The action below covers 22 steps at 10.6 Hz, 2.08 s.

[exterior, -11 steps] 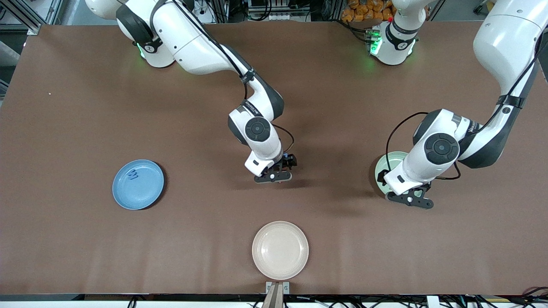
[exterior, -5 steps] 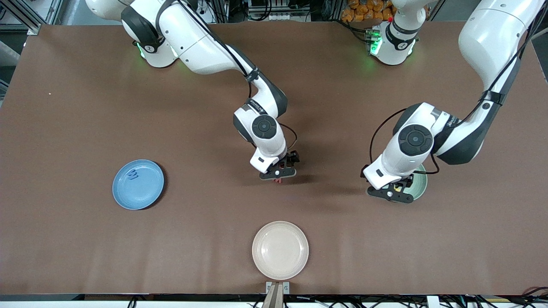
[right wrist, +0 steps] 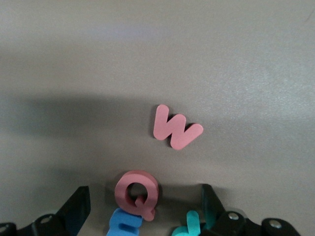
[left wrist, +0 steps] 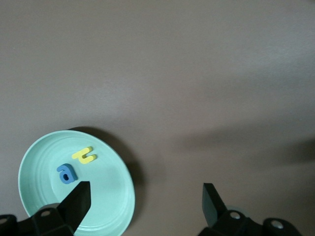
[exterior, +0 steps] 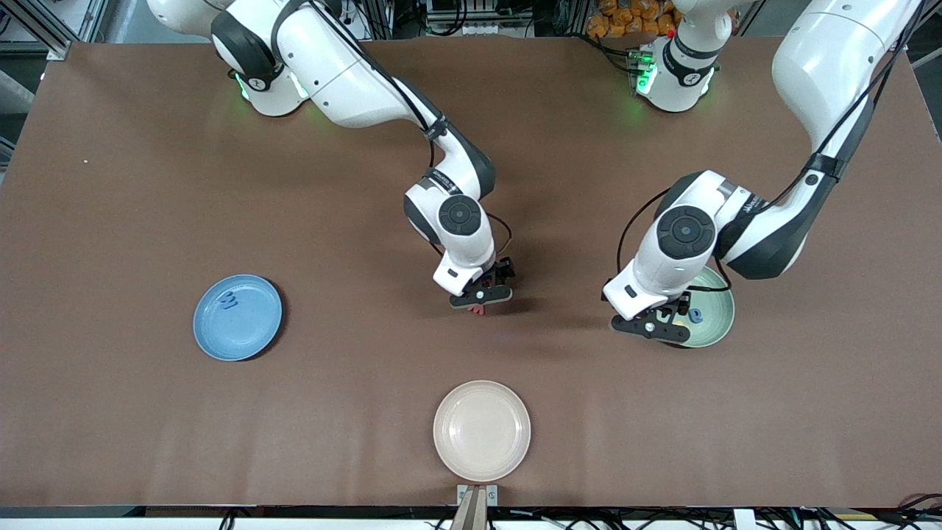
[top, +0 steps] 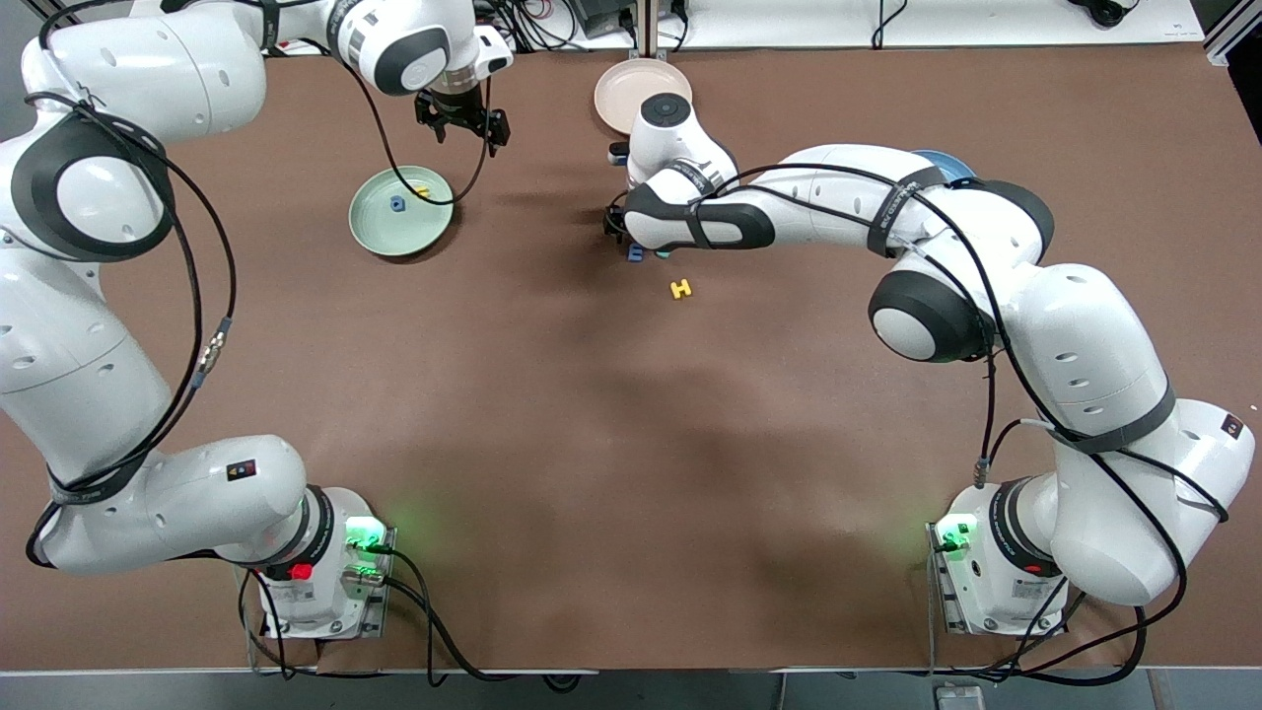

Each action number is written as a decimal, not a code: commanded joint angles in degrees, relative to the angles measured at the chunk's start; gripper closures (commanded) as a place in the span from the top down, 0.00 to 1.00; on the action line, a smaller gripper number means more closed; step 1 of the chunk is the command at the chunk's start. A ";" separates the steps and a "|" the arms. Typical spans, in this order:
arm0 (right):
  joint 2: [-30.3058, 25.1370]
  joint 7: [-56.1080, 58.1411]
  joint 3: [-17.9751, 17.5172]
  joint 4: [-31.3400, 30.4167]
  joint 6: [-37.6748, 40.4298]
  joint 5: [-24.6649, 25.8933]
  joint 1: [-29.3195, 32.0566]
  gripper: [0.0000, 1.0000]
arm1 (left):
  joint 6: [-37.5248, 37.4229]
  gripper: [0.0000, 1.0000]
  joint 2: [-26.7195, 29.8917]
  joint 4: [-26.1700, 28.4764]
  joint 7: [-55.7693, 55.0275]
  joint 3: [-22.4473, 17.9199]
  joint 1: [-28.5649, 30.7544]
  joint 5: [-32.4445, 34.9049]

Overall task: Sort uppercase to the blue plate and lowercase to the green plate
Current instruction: 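Grasp the pink Q with the right gripper while the left gripper withdraws, then carry the Q to the blue plate while the left gripper reaches the E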

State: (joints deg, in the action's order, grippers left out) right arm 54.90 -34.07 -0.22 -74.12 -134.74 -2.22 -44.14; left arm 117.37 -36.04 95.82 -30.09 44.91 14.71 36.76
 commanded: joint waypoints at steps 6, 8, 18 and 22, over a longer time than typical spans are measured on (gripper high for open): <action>1.35 -1.08 0.49 2.49 0.18 3.89 -0.60 1.00 | -1.44 1.00 0.09 -0.81 -10.16 -0.26 -6.53 -1.34; 1.35 -1.08 0.49 2.49 0.10 3.89 -0.60 1.00 | -1.44 1.00 0.27 -0.90 -9.55 -0.35 -6.45 -1.25; 1.44 -0.82 0.49 2.40 -0.17 4.24 -0.95 0.00 | -1.44 1.00 0.18 -3.01 -6.38 -0.61 -4.25 -1.25; -2.42 -0.30 1.88 2.40 4.20 4.24 1.85 0.00 | -1.44 1.00 0.27 -3.19 -6.38 -0.52 -4.25 -1.34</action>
State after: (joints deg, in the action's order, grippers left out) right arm 54.27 -34.08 1.01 -71.76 -133.75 1.22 -44.20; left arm 116.88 -36.09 93.53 -37.42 44.54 10.85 36.34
